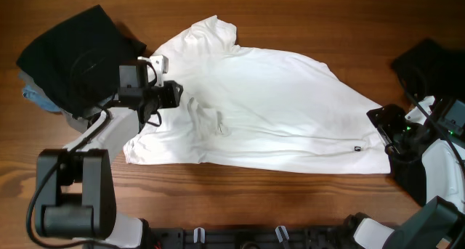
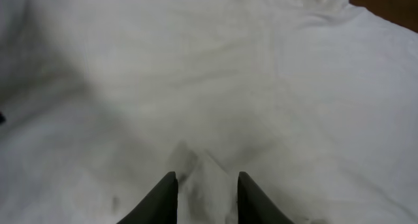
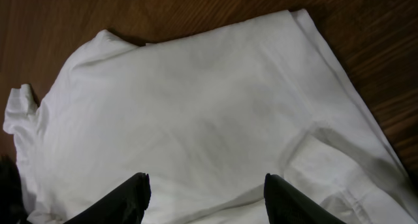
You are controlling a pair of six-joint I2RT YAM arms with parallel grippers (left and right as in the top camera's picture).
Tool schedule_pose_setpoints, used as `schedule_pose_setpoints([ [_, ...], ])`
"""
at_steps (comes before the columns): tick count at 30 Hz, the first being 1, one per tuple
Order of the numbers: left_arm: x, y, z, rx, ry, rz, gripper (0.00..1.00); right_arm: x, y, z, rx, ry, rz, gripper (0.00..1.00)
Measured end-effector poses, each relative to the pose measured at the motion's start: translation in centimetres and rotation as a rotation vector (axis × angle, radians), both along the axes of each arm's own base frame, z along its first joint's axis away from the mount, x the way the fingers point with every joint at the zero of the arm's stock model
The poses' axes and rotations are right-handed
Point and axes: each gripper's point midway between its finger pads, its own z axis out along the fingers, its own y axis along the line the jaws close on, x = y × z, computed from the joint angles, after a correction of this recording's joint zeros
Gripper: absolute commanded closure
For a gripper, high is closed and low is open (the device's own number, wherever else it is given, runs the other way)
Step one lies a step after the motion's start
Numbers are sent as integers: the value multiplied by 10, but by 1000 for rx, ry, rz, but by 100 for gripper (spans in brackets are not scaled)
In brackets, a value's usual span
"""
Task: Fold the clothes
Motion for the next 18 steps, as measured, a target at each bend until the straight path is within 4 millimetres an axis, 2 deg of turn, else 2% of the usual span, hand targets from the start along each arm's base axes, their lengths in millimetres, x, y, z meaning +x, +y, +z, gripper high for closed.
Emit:
schedule_pose_setpoints([
  [2, -9, -1, 5, -8, 28, -3, 96, 0, 0, 0, 0, 0, 0, 39],
  [6, -27, -12, 24, -31, 53, -38, 96, 0, 0, 0, 0, 0, 0, 39],
  [8, -38, -27, 29, -38, 74, -82, 96, 0, 0, 0, 0, -1, 0, 39],
  [13, -60, -67, 16, -25, 138, -200, 96, 0, 0, 0, -1, -1, 0, 39],
  [18, -68, -93, -15, 26, 181, -272, 96, 0, 0, 0, 0, -1, 0, 39],
])
